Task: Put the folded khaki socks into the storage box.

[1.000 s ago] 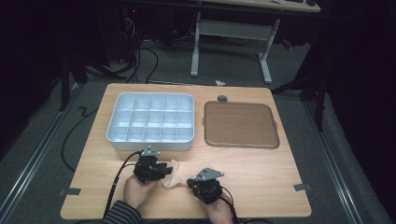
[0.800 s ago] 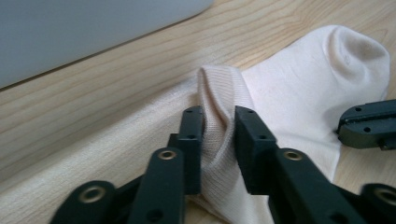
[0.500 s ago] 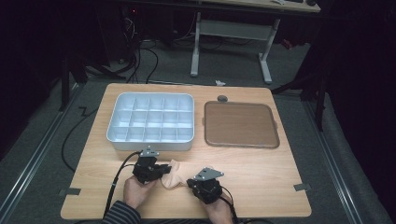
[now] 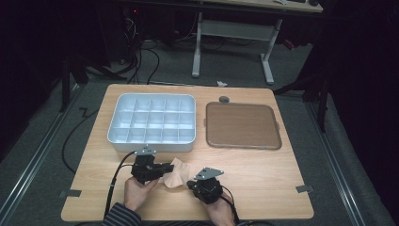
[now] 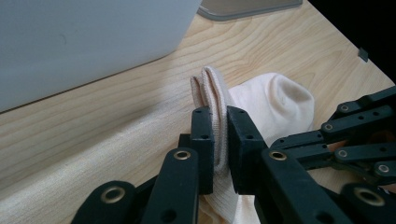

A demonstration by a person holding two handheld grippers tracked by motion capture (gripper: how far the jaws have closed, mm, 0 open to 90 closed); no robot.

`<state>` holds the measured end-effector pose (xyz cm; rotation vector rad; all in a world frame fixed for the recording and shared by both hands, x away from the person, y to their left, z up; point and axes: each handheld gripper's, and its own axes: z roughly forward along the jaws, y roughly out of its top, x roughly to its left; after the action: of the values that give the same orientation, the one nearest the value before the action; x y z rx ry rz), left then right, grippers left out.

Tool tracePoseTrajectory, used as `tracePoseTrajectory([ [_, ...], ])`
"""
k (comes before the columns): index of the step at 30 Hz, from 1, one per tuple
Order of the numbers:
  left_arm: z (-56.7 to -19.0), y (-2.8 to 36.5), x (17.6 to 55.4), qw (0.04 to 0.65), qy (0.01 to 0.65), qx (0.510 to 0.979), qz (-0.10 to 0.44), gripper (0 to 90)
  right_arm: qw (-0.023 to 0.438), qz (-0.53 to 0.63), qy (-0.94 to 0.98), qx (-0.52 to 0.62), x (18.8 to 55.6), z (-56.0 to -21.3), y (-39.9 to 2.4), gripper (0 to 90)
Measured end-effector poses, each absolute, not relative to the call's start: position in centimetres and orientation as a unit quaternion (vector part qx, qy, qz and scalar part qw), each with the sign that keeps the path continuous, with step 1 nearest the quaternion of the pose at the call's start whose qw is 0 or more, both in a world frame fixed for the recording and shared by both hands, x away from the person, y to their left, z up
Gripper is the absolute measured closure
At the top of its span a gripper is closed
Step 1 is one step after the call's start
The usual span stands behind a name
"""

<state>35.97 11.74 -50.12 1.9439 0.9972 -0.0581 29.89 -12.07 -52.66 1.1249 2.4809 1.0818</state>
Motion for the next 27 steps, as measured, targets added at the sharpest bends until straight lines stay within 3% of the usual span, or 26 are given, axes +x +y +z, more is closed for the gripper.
tracePoseTrajectory([
  [27,-48.9,13.0,35.5,0.449,0.424,0.786,-0.021,82.0,0.095,0.394,0.842,0.357,31.0,-51.3,-9.6,88.3],
])
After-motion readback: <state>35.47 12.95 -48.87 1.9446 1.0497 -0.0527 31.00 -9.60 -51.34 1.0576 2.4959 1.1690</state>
